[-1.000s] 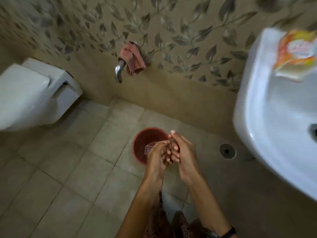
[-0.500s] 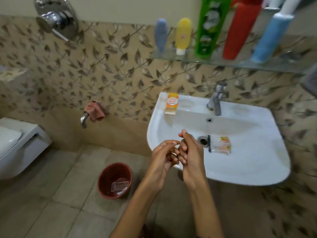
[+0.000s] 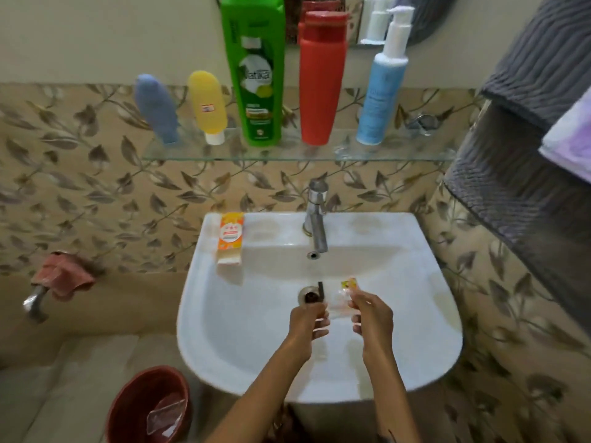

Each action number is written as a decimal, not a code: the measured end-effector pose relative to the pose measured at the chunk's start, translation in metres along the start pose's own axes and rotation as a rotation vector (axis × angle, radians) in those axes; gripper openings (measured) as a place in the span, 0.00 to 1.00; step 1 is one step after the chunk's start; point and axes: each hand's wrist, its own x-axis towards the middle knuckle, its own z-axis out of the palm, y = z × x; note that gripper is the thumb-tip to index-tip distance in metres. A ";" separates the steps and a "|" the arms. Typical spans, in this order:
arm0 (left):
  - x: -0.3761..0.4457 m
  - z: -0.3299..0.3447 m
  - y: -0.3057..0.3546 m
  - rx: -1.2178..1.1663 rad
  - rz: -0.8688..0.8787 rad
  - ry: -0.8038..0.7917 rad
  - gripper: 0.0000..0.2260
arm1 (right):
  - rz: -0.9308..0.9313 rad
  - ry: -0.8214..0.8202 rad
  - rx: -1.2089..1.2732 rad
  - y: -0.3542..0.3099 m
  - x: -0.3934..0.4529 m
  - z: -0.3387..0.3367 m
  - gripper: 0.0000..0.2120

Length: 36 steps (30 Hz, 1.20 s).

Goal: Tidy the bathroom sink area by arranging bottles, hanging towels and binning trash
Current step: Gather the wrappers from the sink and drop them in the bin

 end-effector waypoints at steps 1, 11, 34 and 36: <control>0.019 0.004 -0.002 0.000 -0.034 0.031 0.03 | 0.004 0.037 -0.047 0.004 0.019 -0.003 0.04; 0.119 0.015 -0.030 0.178 -0.207 0.185 0.08 | 0.241 -0.077 -0.574 0.036 0.121 -0.008 0.11; -0.073 -0.129 0.002 0.123 0.338 0.151 0.09 | -0.138 -0.328 -0.136 0.004 -0.099 0.012 0.07; -0.095 -0.158 0.000 0.076 0.378 0.193 0.10 | -0.144 -0.401 -0.116 0.007 -0.127 0.027 0.07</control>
